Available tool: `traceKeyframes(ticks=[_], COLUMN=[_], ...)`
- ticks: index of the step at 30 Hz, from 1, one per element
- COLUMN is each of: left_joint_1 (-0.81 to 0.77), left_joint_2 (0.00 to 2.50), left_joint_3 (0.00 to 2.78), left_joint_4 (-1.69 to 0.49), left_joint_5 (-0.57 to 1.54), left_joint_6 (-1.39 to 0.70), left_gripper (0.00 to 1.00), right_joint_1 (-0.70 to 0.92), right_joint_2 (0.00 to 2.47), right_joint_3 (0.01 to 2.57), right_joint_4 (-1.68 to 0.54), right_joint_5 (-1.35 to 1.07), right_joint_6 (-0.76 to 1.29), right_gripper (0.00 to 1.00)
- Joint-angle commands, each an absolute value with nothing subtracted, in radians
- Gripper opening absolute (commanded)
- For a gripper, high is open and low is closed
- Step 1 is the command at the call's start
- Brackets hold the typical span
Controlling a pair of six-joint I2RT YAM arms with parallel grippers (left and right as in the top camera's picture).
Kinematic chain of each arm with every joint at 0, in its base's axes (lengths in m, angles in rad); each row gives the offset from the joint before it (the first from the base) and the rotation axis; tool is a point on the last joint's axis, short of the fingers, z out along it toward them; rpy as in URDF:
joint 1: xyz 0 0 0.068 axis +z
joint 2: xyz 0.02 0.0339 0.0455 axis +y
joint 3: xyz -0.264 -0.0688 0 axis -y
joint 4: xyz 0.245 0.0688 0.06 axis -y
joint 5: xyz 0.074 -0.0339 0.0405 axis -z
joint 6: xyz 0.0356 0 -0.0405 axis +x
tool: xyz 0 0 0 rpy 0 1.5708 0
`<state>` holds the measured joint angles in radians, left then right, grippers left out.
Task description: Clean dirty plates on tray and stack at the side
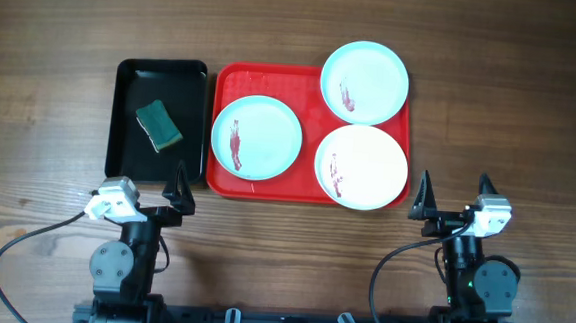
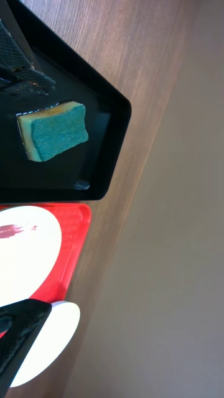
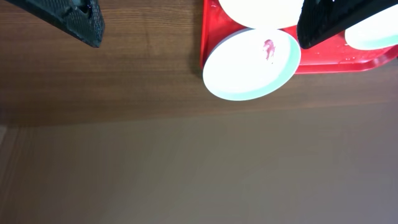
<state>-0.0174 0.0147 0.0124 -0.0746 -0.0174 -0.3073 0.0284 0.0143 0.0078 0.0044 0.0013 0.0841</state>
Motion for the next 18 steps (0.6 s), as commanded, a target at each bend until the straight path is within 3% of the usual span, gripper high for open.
traceKeyframes(ticks=[1,18], left_joint_1=[-0.011,-0.011], left_joint_2=[0.006,0.006], left_joint_3=[0.006,0.006], left_joint_4=[-0.073,-0.073], left_joint_5=[-0.005,-0.005], left_joint_6=[-0.292,-0.292], left_gripper=[1.0,1.0], right_joint_1=[0.033,0.033], right_joint_2=[0.007,0.007], right_joint_3=[0.005,0.005], right_joint_4=[0.007,0.007], right_joint_5=[0.01,0.01], right_joint_6=[0.079,0.079], right_gripper=[1.0,1.0])
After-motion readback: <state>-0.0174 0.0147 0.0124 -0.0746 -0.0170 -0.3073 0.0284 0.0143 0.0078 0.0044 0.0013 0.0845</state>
